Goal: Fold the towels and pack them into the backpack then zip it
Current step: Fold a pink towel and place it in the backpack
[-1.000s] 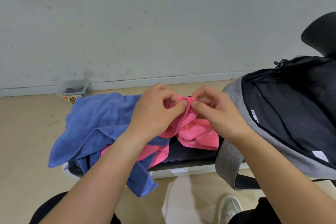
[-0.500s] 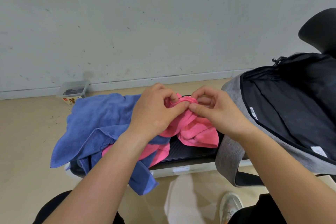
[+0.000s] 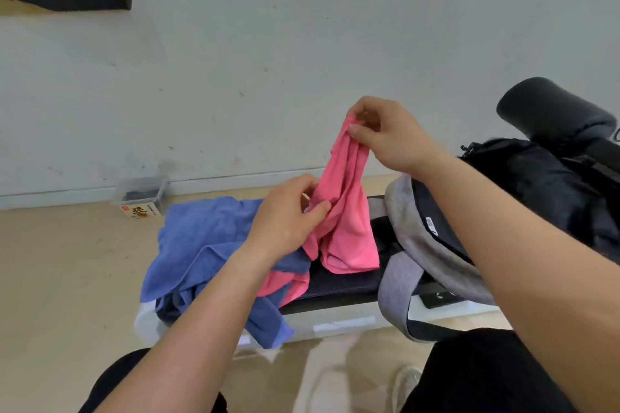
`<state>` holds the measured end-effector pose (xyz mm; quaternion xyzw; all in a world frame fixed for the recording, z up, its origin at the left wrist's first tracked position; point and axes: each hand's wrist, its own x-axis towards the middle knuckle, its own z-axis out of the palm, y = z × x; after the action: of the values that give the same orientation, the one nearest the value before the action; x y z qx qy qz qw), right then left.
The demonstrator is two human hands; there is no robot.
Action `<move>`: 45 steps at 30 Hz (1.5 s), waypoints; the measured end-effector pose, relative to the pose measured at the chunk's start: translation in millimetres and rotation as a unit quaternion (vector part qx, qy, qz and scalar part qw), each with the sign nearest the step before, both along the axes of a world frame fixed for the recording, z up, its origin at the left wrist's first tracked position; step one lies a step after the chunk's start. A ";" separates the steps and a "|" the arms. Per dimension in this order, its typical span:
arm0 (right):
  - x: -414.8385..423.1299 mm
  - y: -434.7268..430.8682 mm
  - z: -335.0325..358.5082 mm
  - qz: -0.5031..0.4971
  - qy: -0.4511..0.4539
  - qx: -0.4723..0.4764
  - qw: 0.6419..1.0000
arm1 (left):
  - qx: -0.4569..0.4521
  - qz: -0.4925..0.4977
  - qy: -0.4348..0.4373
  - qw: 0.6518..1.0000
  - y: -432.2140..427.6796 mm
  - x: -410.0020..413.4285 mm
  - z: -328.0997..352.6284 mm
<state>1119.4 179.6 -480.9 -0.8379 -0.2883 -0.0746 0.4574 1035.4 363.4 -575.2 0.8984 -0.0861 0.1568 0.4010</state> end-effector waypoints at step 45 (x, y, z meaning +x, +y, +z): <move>-2.0 -22.4 70.5 -0.055 -0.028 -0.017 0.998 | -0.064 0.075 0.081 0.992 9.8 14.5 38.2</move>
<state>1117.4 157.2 -410.4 -0.8580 -0.2554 -0.1182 0.4297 1049.9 373.2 -537.0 0.8847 0.0242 0.1181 0.4503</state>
